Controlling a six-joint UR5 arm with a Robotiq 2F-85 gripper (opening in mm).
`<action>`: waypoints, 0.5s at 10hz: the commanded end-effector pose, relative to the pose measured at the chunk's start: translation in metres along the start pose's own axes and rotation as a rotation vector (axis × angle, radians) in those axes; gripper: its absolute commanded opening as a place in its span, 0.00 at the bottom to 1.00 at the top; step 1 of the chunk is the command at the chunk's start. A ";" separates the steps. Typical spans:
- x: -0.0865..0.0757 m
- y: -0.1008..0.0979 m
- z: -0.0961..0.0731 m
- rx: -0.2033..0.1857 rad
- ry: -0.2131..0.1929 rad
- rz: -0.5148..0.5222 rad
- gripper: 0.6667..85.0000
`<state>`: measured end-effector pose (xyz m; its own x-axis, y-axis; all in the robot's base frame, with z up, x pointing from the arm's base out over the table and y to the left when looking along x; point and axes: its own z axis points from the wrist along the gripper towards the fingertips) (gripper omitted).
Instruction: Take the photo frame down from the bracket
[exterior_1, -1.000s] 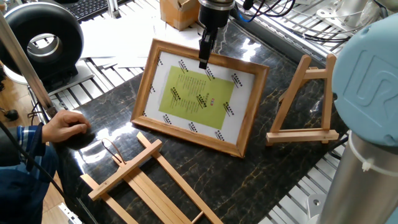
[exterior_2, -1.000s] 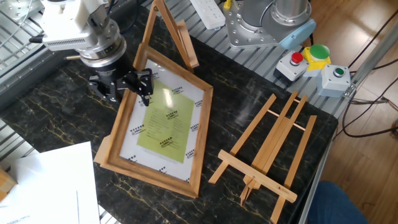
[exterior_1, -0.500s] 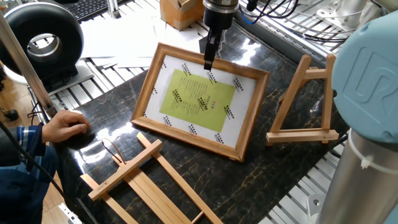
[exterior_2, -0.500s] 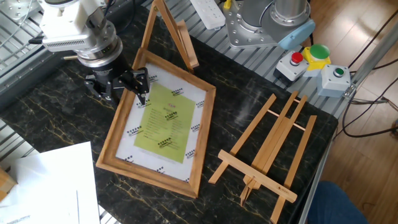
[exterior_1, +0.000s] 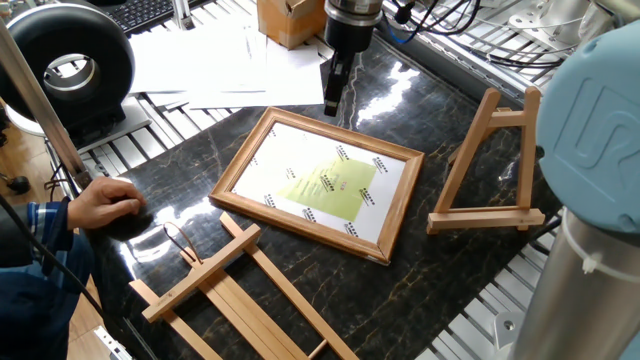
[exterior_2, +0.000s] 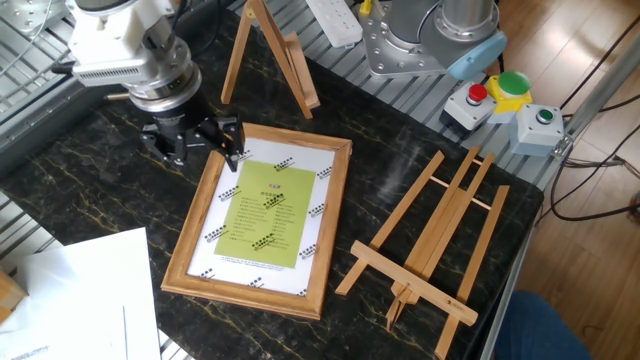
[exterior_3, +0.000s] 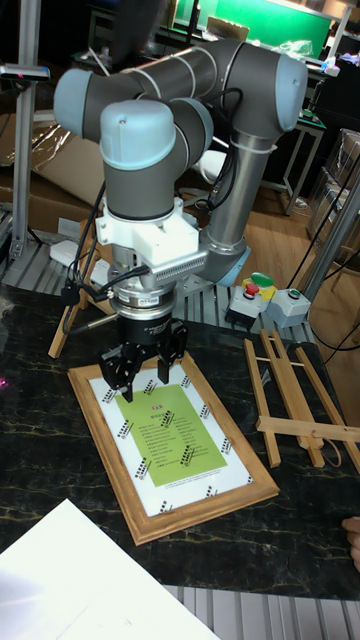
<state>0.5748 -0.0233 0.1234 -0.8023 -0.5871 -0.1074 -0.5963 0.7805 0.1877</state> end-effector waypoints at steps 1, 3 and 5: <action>0.009 -0.009 0.000 0.035 0.034 0.017 0.67; 0.014 0.002 -0.023 0.048 0.068 0.145 0.41; 0.007 0.034 -0.056 0.014 0.048 0.349 0.00</action>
<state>0.5626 -0.0279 0.1473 -0.8866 -0.4618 -0.0274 -0.4594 0.8719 0.1695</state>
